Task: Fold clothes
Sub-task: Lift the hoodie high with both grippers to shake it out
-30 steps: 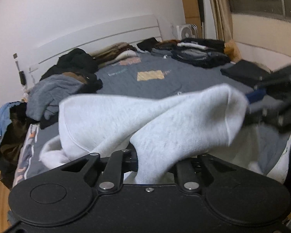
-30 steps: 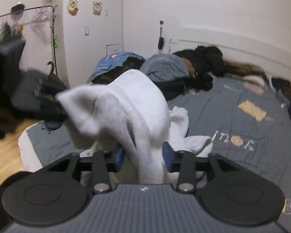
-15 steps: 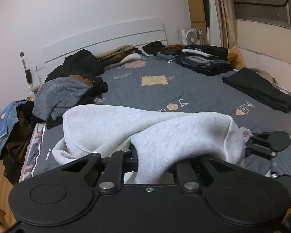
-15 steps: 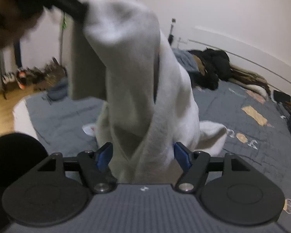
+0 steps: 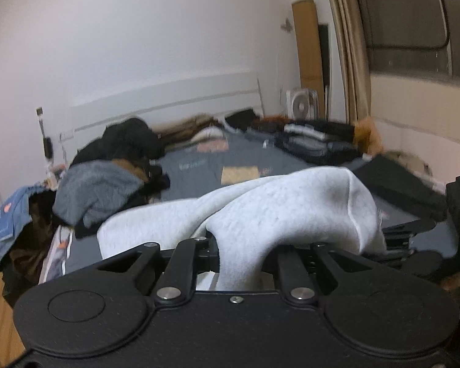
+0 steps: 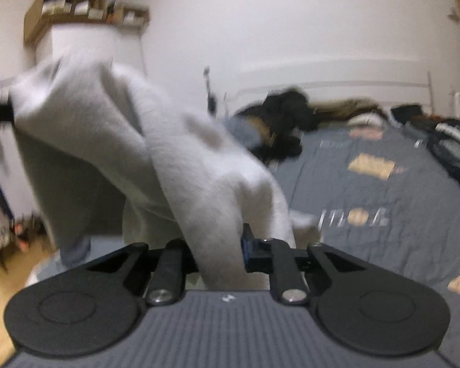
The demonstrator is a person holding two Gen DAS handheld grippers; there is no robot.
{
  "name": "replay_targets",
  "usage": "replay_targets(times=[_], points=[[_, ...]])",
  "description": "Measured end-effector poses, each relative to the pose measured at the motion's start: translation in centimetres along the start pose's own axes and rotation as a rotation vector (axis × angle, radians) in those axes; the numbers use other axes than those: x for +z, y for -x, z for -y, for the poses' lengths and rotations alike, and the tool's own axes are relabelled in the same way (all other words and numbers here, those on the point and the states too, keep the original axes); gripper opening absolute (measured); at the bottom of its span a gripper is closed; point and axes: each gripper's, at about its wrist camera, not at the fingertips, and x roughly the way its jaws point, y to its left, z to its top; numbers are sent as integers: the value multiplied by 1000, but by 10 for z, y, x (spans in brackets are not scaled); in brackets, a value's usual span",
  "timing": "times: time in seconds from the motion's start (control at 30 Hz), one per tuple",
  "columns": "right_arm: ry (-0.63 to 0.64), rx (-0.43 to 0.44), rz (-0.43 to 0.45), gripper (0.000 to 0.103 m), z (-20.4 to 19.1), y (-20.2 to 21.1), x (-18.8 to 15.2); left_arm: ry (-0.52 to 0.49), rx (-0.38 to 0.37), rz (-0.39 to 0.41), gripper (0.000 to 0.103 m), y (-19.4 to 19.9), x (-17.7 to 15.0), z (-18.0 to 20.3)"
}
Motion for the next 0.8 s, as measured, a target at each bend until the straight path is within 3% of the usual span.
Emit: replay_targets(times=[0.07, 0.4, 0.6, 0.8], points=[[-28, -12, 72, 15, 10, 15, 26, -9, 2, 38, 12, 5, 19, 1], [141, -56, 322, 14, 23, 83, 183, -104, 43, 248, 12, 39, 147, 16], [217, -118, 438, 14, 19, 130, 249, -145, 50, 349, 12, 71, 216, 40], [290, -127, 564, 14, 10, 190, 295, -156, 22, 470, 12, 126, 256, 63]])
